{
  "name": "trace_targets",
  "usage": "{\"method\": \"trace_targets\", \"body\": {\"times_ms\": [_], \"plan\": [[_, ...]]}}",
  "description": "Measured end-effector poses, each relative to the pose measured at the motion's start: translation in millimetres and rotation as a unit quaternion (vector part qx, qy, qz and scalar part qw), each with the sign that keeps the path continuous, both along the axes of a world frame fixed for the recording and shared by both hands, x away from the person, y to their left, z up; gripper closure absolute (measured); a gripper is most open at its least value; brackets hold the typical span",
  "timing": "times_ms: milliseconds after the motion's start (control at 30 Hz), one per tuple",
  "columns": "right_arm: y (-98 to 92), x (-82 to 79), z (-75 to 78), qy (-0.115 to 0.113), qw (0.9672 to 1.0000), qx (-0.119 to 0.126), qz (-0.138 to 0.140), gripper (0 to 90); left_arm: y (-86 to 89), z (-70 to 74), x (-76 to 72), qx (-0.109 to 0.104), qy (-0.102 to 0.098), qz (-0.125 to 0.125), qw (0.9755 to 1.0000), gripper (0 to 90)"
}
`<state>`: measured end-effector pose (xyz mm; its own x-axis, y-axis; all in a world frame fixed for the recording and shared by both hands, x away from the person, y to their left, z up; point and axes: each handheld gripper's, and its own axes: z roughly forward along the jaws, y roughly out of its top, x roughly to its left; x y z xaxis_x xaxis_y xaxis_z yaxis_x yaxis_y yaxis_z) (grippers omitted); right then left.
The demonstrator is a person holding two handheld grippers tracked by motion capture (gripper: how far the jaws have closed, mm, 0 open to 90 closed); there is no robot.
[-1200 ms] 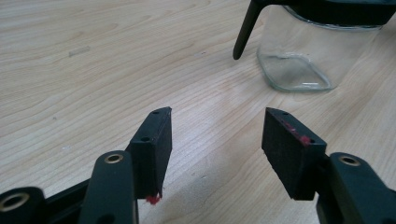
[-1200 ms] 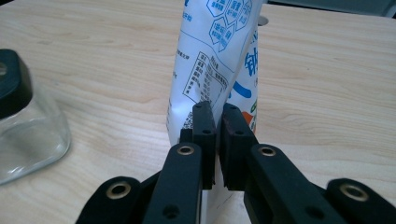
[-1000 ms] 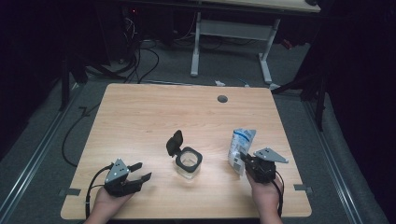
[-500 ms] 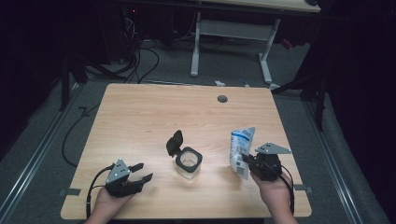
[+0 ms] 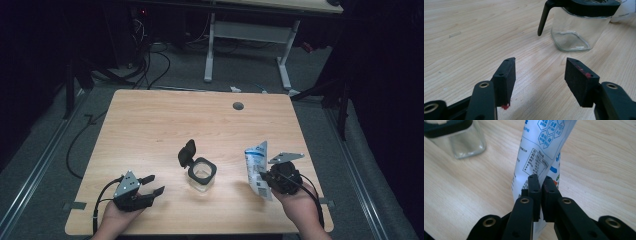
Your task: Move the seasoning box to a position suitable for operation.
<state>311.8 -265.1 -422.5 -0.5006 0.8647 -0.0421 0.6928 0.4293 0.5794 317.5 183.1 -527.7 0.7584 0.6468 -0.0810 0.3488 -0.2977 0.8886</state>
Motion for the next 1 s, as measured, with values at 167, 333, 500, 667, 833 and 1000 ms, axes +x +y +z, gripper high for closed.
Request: {"method": "trace_targets", "body": {"times_ms": [167,333,500,667,833,1000], "plan": [[1.6,0.3,4.8,0.019,0.9997,-0.015,0.007,87.4,-0.5,0.0,-0.2,0.000,-0.001,-0.002,1.0000,42.5],[2.6,1.9,7.7,0.035,0.9992,-0.020,0.009,87.4,-0.4,0.1,-0.5,0.000,-0.002,-0.002,1.0000,42.5],[4.9,3.0,10.3,0.051,0.9982,-0.030,0.013,87.6,-0.5,0.1,-0.6,-0.001,-0.002,-0.003,1.0000,42.6],[5.4,4.5,10.4,0.066,0.9968,-0.040,0.020,87.9,-1.2,0.0,-1.0,-0.001,-0.003,-0.005,1.0000,42.5],[7.1,6.1,12.7,0.082,0.9952,-0.049,0.022,88.2,-1.9,-0.2,-1.4,-0.001,-0.003,-0.006,1.0000,42.5],[8.1,9.6,14.9,0.092,0.9937,-0.057,0.030,88.4,-3.0,-0.7,-1.8,-0.001,-0.002,-0.007,1.0000,42.5]]}}
